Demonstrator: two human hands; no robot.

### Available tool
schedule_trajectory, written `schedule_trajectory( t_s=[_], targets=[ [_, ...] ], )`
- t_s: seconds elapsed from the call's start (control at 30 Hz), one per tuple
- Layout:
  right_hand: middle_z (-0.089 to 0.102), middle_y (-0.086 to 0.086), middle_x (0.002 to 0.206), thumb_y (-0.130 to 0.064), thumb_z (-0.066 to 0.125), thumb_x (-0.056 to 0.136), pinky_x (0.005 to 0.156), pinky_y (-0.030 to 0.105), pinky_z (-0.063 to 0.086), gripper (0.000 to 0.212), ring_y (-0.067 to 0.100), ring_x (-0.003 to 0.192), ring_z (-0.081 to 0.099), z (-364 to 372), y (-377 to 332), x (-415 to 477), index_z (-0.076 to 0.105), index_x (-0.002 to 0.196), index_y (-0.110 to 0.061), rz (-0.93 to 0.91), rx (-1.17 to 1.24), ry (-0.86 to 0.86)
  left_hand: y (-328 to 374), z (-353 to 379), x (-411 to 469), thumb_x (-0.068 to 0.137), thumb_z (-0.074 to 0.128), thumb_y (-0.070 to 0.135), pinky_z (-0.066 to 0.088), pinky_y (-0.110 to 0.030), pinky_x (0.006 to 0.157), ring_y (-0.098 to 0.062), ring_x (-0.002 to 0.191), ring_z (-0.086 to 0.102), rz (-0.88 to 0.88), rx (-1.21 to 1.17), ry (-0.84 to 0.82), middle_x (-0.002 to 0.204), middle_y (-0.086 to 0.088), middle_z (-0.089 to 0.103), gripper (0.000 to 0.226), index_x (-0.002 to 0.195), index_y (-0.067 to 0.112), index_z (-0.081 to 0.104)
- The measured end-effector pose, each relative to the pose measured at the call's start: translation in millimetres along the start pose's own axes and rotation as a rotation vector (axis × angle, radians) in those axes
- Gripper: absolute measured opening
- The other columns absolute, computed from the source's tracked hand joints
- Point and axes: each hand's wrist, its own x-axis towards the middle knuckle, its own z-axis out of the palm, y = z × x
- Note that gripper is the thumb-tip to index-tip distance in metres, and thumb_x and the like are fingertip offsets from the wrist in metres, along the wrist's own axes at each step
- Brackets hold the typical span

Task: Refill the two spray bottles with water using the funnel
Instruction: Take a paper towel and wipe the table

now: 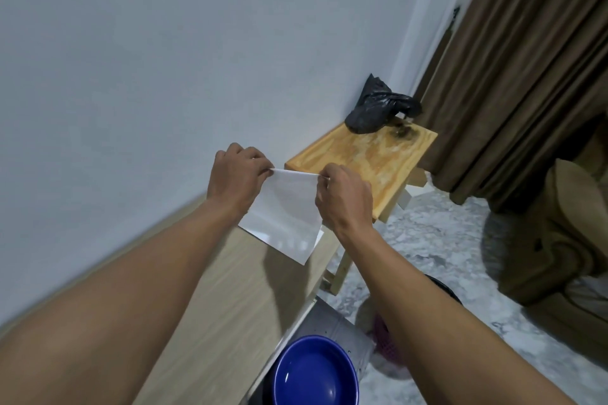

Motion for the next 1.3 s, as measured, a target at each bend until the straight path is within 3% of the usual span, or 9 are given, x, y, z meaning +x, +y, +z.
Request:
schedule_trajectory(
  t_s=[0.53,0.77,0.9,1.07,1.3],
  targets=[
    [0.061,-0.002,0.074,-0.012,0.052,0.093,0.071,0.045,0.051,0.021,0.022,0.069,0.054,-45.1,-10.3,8.5,0.065,0.076,-0.017,0.017,0.045,0.126,18.0,-37.4,22.0,0.090,0.071,0.024,0.044,-0.037,0.079,-0.025,0.091,0.056,-0.023,-0.129,0.052,0.098,0.008,0.075,0.008,0.092,0.023,0.079],
    [0.061,0.000,0.070,-0.011,0.054,0.086,0.064,0.041,0.050,0.023,0.027,0.069,0.057,-73.2,-20.9,14.6,0.066,0.068,-0.017,0.028,0.008,0.121,23.4,-64.7,34.0,0.095,0.064,0.031,0.042,-0.037,0.088,-0.022,0.103,0.054,-0.067,-0.152,-0.032,0.104,0.010,0.074,0.014,0.099,0.028,0.078],
    [0.039,-0.004,0.054,-0.006,0.053,0.082,0.063,0.038,0.042,0.034,0.027,0.059,0.046,-81.4,-26.1,10.2,0.045,0.050,-0.016,-0.029,-0.029,0.099,21.0,-79.1,32.7,0.092,0.069,0.030,0.041,-0.036,0.088,-0.021,0.104,0.052,-0.104,-0.163,-0.046,0.101,0.012,0.073,0.012,0.098,0.030,0.079],
    [0.072,0.000,0.078,-0.014,0.056,0.086,0.065,0.039,0.054,0.023,0.026,0.071,0.062,-91.4,-36.8,15.2,0.077,0.076,-0.014,-0.020,0.026,0.195,24.0,-96.2,34.5,0.090,0.070,0.029,0.043,-0.039,0.093,-0.020,0.107,0.053,-0.181,-0.244,-0.007,0.100,0.013,0.074,0.010,0.095,0.030,0.079],
    [0.068,0.001,0.067,-0.012,0.054,0.084,0.060,0.037,0.055,0.023,0.025,0.061,0.059,-101.6,-40.5,12.0,0.073,0.070,-0.011,0.013,0.036,0.151,29.0,-105.8,29.1,0.088,0.072,0.033,0.049,-0.037,0.091,-0.020,0.100,0.061,-0.267,-0.275,-0.031,0.090,0.013,0.072,0.008,0.089,0.038,0.078]
  ],
)
